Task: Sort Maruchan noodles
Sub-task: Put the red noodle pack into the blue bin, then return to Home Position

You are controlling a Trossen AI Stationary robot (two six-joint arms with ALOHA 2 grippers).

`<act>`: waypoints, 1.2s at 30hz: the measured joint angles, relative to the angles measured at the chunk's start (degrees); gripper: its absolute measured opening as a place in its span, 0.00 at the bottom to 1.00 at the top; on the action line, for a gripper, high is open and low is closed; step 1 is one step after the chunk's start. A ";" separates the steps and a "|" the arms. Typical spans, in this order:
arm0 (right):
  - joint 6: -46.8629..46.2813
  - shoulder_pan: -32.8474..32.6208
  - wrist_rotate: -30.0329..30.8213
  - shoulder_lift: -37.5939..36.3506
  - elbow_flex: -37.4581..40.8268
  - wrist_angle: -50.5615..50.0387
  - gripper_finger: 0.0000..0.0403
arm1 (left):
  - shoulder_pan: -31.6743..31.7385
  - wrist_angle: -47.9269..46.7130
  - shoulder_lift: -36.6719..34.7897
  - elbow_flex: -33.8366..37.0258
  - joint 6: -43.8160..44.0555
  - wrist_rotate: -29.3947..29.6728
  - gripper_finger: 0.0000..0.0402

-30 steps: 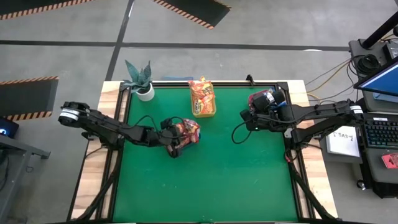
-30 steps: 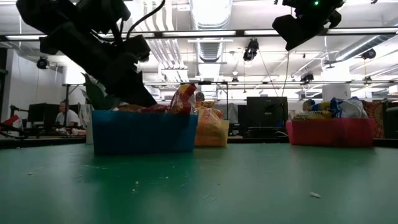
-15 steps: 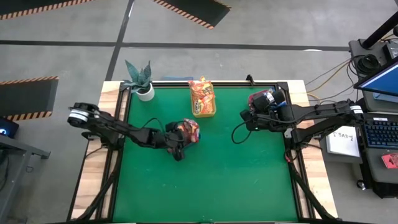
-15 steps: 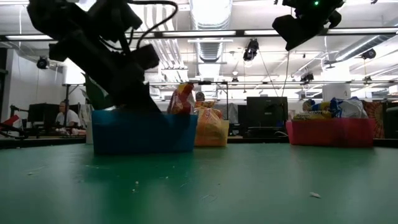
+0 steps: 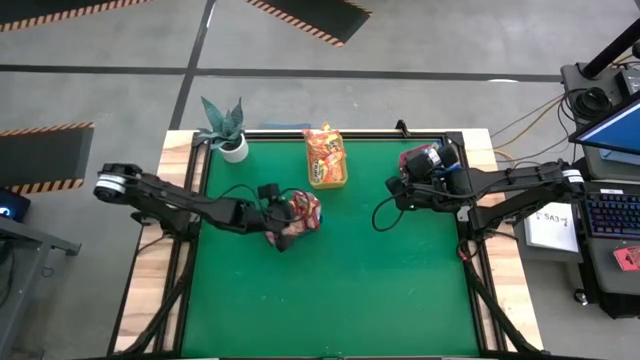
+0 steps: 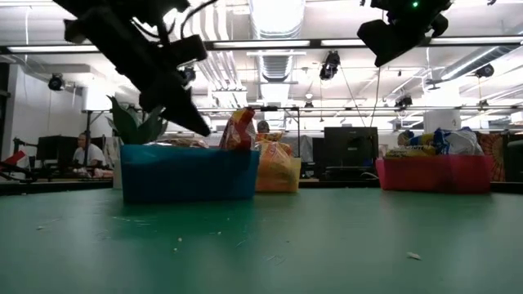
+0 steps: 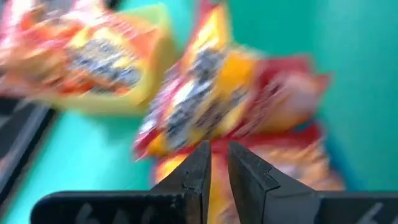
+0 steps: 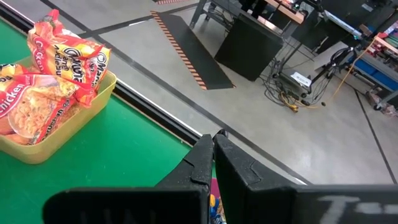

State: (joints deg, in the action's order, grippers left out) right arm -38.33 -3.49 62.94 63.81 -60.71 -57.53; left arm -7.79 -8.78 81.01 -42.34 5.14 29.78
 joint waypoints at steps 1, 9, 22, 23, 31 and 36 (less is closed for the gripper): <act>-0.02 0.02 0.00 0.00 0.00 0.01 0.02 | 0.10 -0.92 -0.78 0.59 -0.05 1.80 0.09; 0.29 0.02 0.05 0.04 0.00 1.27 0.02 | 1.57 4.80 -0.69 7.65 3.97 5.27 0.09; 3.80 -0.02 0.15 0.04 0.60 2.33 0.02 | 1.28 1.30 -3.24 2.45 0.60 5.03 0.09; 5.20 -0.02 0.18 0.02 1.25 2.28 0.02 | 1.14 1.24 -4.84 2.33 -2.04 3.87 0.09; 20.59 -0.02 -6.29 -4.64 10.93 14.35 0.02 | 1.85 16.52 -23.10 11.48 -15.49 -14.95 0.09; 41.46 0.14 -27.02 -13.19 22.91 42.50 0.02 | 4.00 23.58 -36.34 20.99 -16.41 -16.84 0.09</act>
State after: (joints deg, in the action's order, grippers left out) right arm 3.13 -3.35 35.91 50.62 -37.80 -15.03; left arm -3.80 14.80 44.68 -21.35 -11.27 12.95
